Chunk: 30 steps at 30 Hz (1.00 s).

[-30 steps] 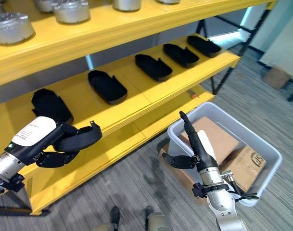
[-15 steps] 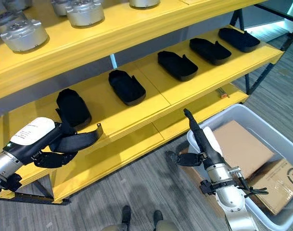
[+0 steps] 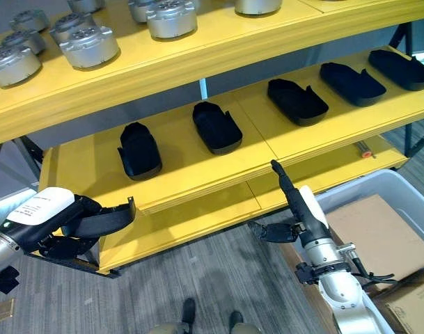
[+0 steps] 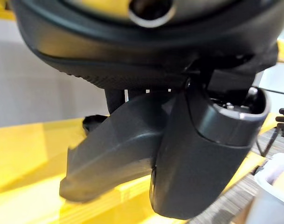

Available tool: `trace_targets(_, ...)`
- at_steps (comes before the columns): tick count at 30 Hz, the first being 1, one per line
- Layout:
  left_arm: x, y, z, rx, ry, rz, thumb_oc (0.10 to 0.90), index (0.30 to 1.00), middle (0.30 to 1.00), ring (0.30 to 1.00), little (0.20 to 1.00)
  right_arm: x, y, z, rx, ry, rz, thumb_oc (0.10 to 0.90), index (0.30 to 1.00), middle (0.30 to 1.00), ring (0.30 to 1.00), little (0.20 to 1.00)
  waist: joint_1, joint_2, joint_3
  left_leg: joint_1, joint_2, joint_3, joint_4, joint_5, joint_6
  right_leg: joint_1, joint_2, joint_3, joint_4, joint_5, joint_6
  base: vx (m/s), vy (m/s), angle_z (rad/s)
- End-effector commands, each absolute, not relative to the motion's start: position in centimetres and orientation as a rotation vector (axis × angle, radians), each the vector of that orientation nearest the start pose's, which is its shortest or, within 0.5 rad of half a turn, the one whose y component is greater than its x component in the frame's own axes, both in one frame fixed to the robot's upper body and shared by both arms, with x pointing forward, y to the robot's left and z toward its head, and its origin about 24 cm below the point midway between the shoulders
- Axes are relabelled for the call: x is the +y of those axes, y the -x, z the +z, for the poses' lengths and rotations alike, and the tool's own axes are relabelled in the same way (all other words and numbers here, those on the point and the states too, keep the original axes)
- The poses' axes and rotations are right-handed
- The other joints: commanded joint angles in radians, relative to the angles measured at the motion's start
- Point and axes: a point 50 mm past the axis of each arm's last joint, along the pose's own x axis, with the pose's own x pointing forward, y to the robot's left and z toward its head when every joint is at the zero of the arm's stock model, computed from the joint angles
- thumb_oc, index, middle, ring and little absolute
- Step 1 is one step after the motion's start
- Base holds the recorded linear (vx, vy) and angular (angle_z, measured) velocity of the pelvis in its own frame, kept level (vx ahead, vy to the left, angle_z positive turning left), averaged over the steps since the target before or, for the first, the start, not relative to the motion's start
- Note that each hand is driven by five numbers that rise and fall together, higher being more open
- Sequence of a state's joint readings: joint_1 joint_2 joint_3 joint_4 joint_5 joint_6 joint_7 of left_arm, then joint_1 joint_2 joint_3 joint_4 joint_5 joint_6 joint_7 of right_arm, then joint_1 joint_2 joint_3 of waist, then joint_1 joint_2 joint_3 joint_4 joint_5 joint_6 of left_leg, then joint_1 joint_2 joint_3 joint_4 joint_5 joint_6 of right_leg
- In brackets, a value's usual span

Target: Move parts from the plastic box to the shelf.

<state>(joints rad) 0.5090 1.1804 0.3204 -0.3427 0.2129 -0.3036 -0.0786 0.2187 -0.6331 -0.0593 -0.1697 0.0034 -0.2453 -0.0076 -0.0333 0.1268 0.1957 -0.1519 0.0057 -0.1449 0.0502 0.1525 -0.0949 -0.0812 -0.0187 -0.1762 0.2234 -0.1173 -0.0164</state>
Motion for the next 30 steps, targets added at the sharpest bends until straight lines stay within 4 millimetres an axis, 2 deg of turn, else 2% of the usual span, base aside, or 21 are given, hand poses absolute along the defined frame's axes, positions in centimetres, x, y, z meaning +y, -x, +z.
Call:
trace_targets(1,28.5,-19.8,23.5,-0.437,-1.546,-0.141,0.4,0.3,0.3,0.3,0.3,-24.6,-22.4,15.1,-0.503,0.619,0.022,0.9,1.0,1.0,1.0,1.0,-0.037,-0.078,0.052,0.071,0.012,0.109,0.12,-0.186,0.024,0.071,-0.043,0.023,-0.216,0.1,0.041,-0.07,0.032,0.89)
trace_targets(3,28.5,-19.9,23.8,-0.441,-1.574,-0.134,0.4,0.3,0.3,0.3,0.3,-24.7,-22.2,14.9,-0.493,0.621,0.01,0.9,1.0,1.0,1.0,1.0,-0.043,-0.081,0.049,0.082,0.07,0.114,0.101,-0.17,0.02,0.078,-0.052,0.026,-0.22,0.101,0.045,0.01,0.032,0.44)
trace_targets(6,28.6,-20.1,23.5,-0.427,-1.58,-0.138,0.4,0.3,0.3,0.3,0.3,-25.3,-21.7,14.6,-0.475,0.616,-0.015,0.9,1.0,1.0,1.0,1.0,-0.068,-0.074,0.046,0.096,0.191,0.155,0.031,-0.088,0.001,0.071,-0.076,0.006,-0.207,0.091,0.054,0.0,0.116,0.31)
trace_targets(8,28.6,-20.2,23.6,-0.433,-1.595,-0.134,0.4,0.3,0.3,0.3,0.3,-25.8,-21.4,14.5,-0.463,0.631,-0.04,0.9,1.0,1.0,1.0,1.0,-0.081,-0.057,0.046,0.098,0.245,0.188,-0.036,-0.017,-0.018,0.064,-0.086,-0.011,-0.193,0.076,0.06,0.0,0.125,0.41)
trace_targets(9,28.6,-20.2,23.6,-0.434,-1.594,-0.135,0.4,0.3,0.3,0.3,0.3,-25.8,-21.4,14.5,-0.463,0.633,-0.041,0.9,1.0,1.0,1.0,1.0,-0.08,-0.055,0.044,0.103,0.247,0.188,-0.05,-0.008,-0.02,0.061,-0.084,-0.013,-0.19,0.074,0.058,0.02,0.169,0.35)
trace_targets(10,28.5,-20.3,24.0,-0.455,-1.599,-0.132,0.4,0.3,0.3,0.3,0.3,-26.3,-21.1,14.6,-0.463,0.65,-0.075,0.9,1.0,1.0,1.0,1.0,-0.089,-0.032,0.043,0.093,0.287,0.232,-0.11,0.053,-0.044,0.058,-0.091,-0.029,-0.176,0.059,0.067,0.02,0.181,0.35)
trace_targets(11,28.4,-20.4,24.2,-0.47,-1.604,-0.128,0.4,0.3,0.3,0.3,0.3,-26.5,-21.0,14.6,-0.466,0.661,-0.093,0.9,1.0,1.0,1.0,1.0,-0.094,-0.023,0.046,0.086,0.299,0.259,-0.119,0.071,-0.053,0.057,-0.1,-0.038,-0.169,0.057,0.071,0.05,0.255,0.29)
trace_targets(14,28.2,-20.4,24.6,-0.499,-1.661,-0.122,0.4,0.3,0.3,0.3,0.3,-26.6,-20.8,14.4,-0.46,0.692,-0.11,0.9,1.0,1.0,1.0,1.0,-0.084,0.015,0.037,0.098,0.303,0.266,-0.138,0.047,-0.068,0.045,-0.106,-0.045,-0.142,0.049,0.085,0.07,0.19,0.18)
trace_targets(15,28.0,-20.3,24.8,-0.513,-1.669,-0.126,0.4,0.3,0.3,0.3,0.3,-26.6,-20.7,14.4,-0.459,0.7,-0.113,0.9,1.0,1.0,1.0,1.0,-0.082,0.02,0.032,0.101,0.302,0.29,-0.138,0.041,-0.072,0.045,-0.114,-0.052,-0.144,0.056,0.089,0.08,0.177,0.12)
trace_targets(18,27.8,-20.3,25.6,-0.552,-1.714,-0.107,0.4,0.3,0.3,0.3,0.3,-26.6,-20.7,14.2,-0.453,0.701,-0.127,0.9,1.0,1.0,1.0,1.0,-0.066,0.016,0.019,0.123,0.273,0.307,-0.138,0.019,-0.066,0.06,-0.137,-0.048,-0.167,0.079,0.108,0.12,0.188,0.16)
trace_targets(22,27.4,-20.2,26.7,-0.601,-1.794,-0.095,0.4,0.3,0.3,0.3,0.3,-26.4,-20.8,13.9,-0.447,0.716,-0.124,0.9,1.0,1.0,1.0,1.0,-0.059,-0.004,0.02,0.137,0.243,0.347,-0.107,-0.017,-0.055,0.086,-0.18,-0.053,-0.189,0.103,0.135,0.09,0.175,-0.03)
trace_targets(24,27.3,-20.2,27.4,-0.627,-1.836,-0.079,0.4,0.3,0.3,0.3,0.3,-26.1,-20.9,14.0,-0.455,0.712,-0.115,0.9,1.0,1.0,1.0,1.0,-0.056,-0.019,0.029,0.134,0.223,0.352,-0.056,-0.068,-0.043,0.098,-0.204,-0.037,-0.195,0.11,0.152,0.08,0.166,-0.06)
trace_targets(30,26.4,-20.2,28.7,-0.695,-1.908,-0.072,0.4,0.3,0.3,0.3,0.3,-25.9,-20.9,13.6,-0.44,0.694,-0.108,0.9,1.0,1.0,1.0,1.0,-0.058,-0.054,0.023,0.123,0.191,0.38,-0.017,-0.114,-0.019,0.104,-0.244,-0.028,-0.211,0.138,0.18,0.05,0.124,-0.16)
